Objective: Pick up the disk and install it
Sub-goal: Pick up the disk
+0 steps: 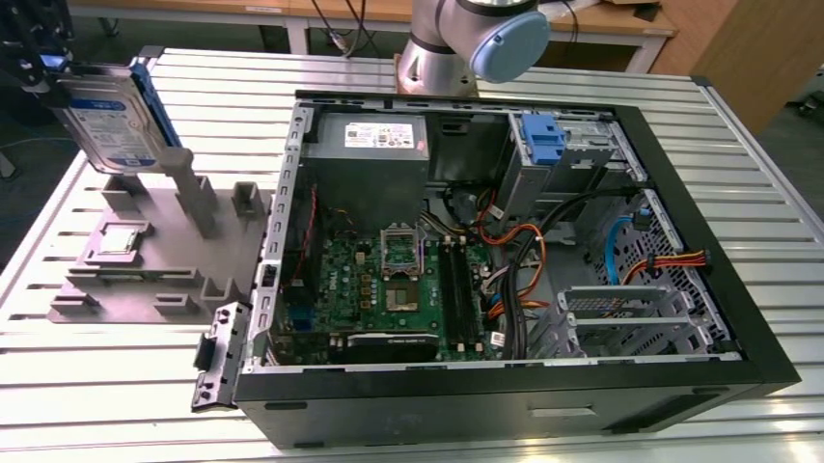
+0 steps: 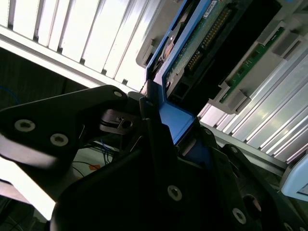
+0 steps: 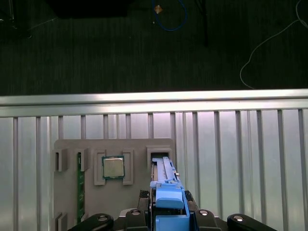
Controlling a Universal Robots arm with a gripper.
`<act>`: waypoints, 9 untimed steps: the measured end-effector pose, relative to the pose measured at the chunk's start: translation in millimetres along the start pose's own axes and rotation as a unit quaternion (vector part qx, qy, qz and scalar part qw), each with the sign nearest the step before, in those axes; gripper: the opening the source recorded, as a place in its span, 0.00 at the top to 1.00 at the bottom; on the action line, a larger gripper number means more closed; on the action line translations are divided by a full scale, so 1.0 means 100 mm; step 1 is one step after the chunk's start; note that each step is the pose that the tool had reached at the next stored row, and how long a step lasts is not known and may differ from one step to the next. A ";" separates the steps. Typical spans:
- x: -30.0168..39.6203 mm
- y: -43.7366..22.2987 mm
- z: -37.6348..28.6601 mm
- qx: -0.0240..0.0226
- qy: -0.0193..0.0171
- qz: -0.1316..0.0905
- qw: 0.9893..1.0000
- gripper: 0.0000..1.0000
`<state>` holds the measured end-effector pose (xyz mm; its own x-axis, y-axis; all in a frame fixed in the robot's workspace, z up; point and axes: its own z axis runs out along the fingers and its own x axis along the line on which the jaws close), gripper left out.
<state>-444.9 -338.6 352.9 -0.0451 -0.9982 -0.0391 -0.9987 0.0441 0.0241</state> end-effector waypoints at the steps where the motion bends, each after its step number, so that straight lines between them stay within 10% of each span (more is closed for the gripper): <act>1: 0.000 0.000 -0.002 0.000 0.000 0.000 1.000 0.63; 9: -0.001 0.000 -0.020 0.000 0.000 0.000 1.000 0.63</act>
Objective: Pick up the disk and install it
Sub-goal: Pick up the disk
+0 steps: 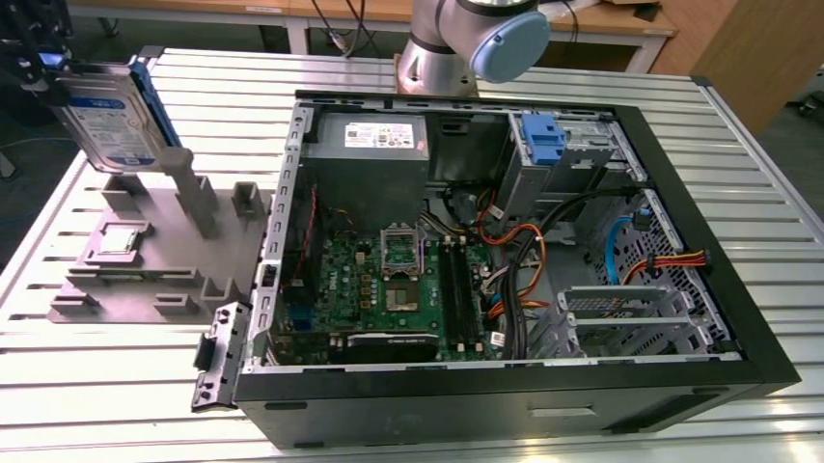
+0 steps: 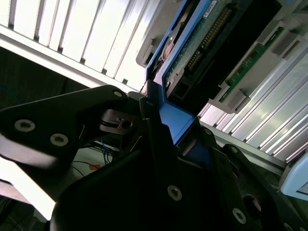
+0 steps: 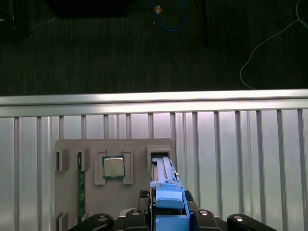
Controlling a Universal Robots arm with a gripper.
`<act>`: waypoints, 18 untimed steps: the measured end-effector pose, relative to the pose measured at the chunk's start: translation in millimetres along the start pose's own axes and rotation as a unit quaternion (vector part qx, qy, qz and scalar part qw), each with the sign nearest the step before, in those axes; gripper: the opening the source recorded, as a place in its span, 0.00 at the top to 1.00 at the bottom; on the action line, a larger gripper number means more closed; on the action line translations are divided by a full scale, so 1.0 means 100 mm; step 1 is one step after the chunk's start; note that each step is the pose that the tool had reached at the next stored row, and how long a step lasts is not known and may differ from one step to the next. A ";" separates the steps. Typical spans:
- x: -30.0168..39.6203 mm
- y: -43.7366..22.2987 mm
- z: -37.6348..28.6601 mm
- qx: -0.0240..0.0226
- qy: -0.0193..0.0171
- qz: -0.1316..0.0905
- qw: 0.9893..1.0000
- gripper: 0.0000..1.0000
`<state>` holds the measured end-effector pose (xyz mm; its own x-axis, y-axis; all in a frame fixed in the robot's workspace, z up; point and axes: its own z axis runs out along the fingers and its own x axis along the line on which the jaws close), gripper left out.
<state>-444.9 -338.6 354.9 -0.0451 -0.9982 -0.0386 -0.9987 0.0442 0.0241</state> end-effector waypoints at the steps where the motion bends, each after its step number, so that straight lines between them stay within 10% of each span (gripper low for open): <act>1: 0.000 0.000 -0.003 0.000 0.000 0.000 1.000 0.63; 18: -0.002 0.001 -0.044 0.000 0.000 0.000 1.000 0.63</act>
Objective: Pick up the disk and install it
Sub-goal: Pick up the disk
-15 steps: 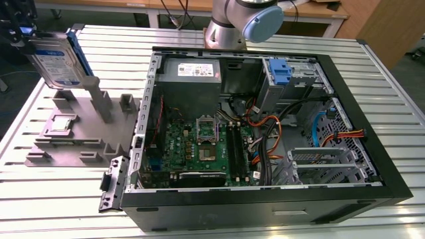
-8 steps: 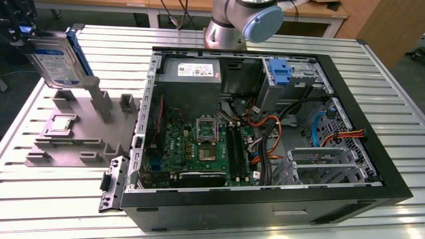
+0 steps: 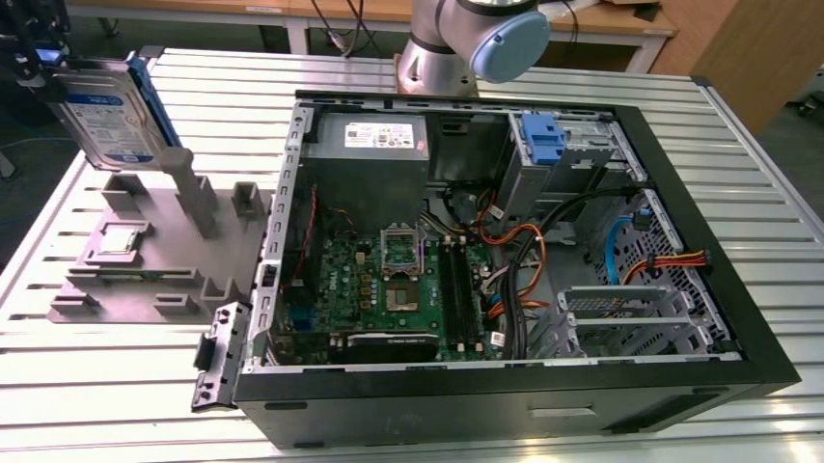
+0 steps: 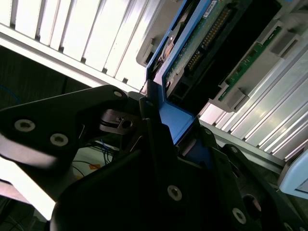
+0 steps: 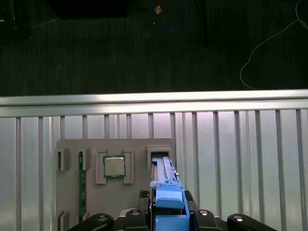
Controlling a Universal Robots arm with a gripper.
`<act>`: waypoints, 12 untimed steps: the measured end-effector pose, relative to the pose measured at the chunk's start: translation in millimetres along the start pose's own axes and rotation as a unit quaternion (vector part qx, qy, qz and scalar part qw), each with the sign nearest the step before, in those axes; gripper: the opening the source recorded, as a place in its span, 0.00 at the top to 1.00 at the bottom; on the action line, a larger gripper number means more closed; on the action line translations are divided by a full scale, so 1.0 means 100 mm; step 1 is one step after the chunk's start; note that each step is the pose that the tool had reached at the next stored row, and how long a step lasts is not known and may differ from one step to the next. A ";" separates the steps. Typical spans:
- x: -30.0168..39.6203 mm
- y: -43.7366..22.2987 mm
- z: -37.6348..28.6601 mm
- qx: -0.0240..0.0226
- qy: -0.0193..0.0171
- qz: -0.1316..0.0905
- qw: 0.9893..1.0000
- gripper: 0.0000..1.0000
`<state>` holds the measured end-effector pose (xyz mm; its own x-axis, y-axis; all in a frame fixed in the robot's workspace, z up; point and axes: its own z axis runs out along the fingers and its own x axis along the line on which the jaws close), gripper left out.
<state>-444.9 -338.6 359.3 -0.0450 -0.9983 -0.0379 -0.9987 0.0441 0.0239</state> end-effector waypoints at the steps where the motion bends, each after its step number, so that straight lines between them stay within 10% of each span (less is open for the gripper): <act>1: 0.000 0.000 -0.002 0.000 0.000 0.000 1.000 0.63; 12: -0.002 0.001 -0.041 0.000 0.000 0.000 1.000 0.63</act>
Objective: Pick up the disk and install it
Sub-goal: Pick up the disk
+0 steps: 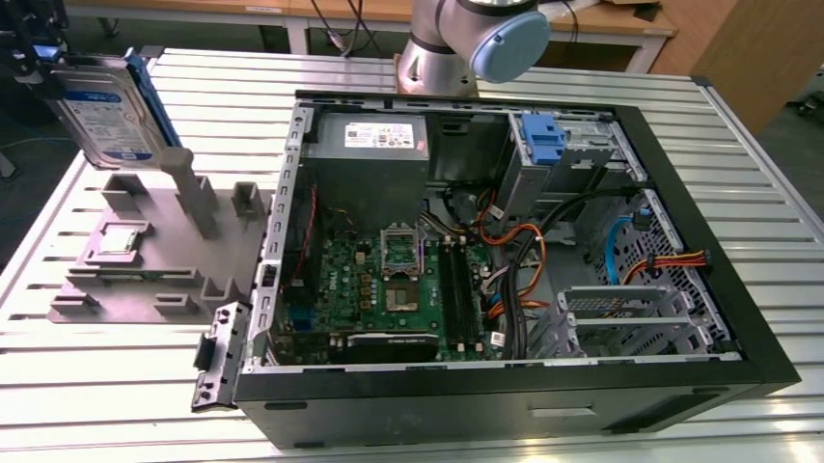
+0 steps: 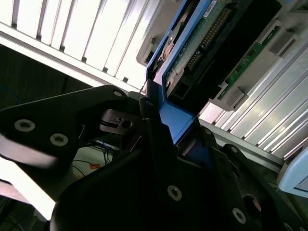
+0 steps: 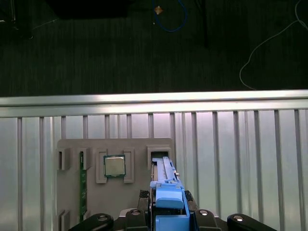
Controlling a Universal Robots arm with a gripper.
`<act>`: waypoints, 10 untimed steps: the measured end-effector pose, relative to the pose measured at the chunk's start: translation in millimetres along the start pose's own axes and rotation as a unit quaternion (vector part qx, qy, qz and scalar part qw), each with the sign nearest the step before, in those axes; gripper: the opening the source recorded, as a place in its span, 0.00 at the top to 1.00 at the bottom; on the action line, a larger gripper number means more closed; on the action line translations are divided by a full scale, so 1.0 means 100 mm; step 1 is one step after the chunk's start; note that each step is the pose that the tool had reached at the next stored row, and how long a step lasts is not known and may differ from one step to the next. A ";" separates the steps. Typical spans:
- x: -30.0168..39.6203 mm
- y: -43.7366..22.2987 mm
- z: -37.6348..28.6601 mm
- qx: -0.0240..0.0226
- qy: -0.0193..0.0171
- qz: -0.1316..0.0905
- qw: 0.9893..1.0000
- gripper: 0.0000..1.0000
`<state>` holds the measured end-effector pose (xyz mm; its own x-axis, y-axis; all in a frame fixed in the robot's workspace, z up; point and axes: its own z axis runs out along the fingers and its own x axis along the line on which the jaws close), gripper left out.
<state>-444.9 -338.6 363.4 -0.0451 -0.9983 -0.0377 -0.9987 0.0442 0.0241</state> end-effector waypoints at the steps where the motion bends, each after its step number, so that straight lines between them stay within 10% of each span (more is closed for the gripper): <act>1: 0.000 0.000 -0.006 0.000 0.000 0.000 1.000 0.63; 10: -0.002 0.001 -0.054 0.000 0.000 0.000 1.000 0.63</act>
<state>-444.9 -338.6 368.9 -0.0451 -0.9983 -0.0378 -0.9987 0.0442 0.0240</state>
